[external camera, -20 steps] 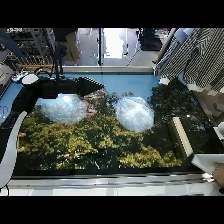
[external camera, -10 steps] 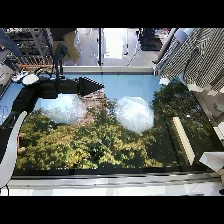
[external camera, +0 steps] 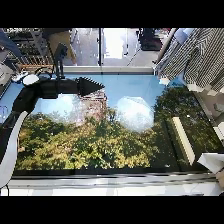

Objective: Fold the clothes and pants, and hang the long-sleeved shirts on hangers.

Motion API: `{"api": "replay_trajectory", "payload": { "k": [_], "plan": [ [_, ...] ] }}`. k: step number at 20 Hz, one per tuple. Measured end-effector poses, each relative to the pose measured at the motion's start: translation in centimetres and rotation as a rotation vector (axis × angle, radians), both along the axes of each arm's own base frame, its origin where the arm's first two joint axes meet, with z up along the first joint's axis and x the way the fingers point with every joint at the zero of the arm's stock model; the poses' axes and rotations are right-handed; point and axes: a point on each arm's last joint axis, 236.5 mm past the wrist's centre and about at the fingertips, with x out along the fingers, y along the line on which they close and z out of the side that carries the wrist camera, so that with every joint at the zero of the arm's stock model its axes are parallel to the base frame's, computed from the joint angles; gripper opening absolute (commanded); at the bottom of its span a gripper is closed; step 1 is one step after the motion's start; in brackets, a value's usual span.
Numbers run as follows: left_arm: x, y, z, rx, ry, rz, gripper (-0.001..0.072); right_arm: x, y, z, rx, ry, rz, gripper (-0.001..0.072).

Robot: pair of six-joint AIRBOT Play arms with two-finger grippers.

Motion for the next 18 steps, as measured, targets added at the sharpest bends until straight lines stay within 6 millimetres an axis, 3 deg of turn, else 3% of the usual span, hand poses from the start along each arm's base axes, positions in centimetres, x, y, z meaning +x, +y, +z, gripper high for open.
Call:
{"api": "replay_trajectory", "payload": {
  "k": [3, 6, 8, 9, 10, 11, 13, 15, 18],
  "plan": [
    [0.1, 0.1, -2.1, 0.123, 0.031, 0.025, 0.0303, 5.1, 4.4, 3.9, -0.108, -0.094, 0.226, 0.0521],
    [1.0, 2.5, -7.1, 0.463, 0.058, 0.168, 0.0303, 10.8, 9.9, 5.6, -0.118, -0.199, 0.493, 0.0479],
    [2.5, 7.2, -10.3, 0.745, 0.105, 0.376, 0.0301, 16.4, 13.8, 3.0, 0.014, -0.206, 0.719, 0.0392],
    [3.3, 10.7, -11.0, 0.878, 0.136, 0.529, 0.0301, 19.8, 16.3, 0.4, 0.119, -0.179, 0.846, 0.0382],
    [4.3, 15.0, -10.5, 0.981, 0.154, 0.717, 0.0301, 22.7, 19.0, -2.4, 0.225, -0.144, 0.966, 0.0382],
    [4.7, 19.2, -8.8, 1.038, 0.162, 0.915, 0.0301, 25.5, 22.4, -5.4, 0.337, -0.097, 1.088, 0.0381],
    [4.7, 25.2, -4.6, 1.04, 0.145, 1.219, 0.0301, 29.3, 28.3, -10.3, 0.49, 0.001, 1.271, 0.0317],
    [4.1, 28.3, -0.6, 0.971, 0.105, 1.405, 0.0301, 31.8, 33.8, -13.3, 0.568, 0.072, 1.422, 0.0312],
    [3.0, 30.8, 3.3, 0.894, 0.054, 1.557, 0.0301, 33.5, 40.0, -15.3, 0.615, 0.137, 1.575, 0.0312]
  ]
}}
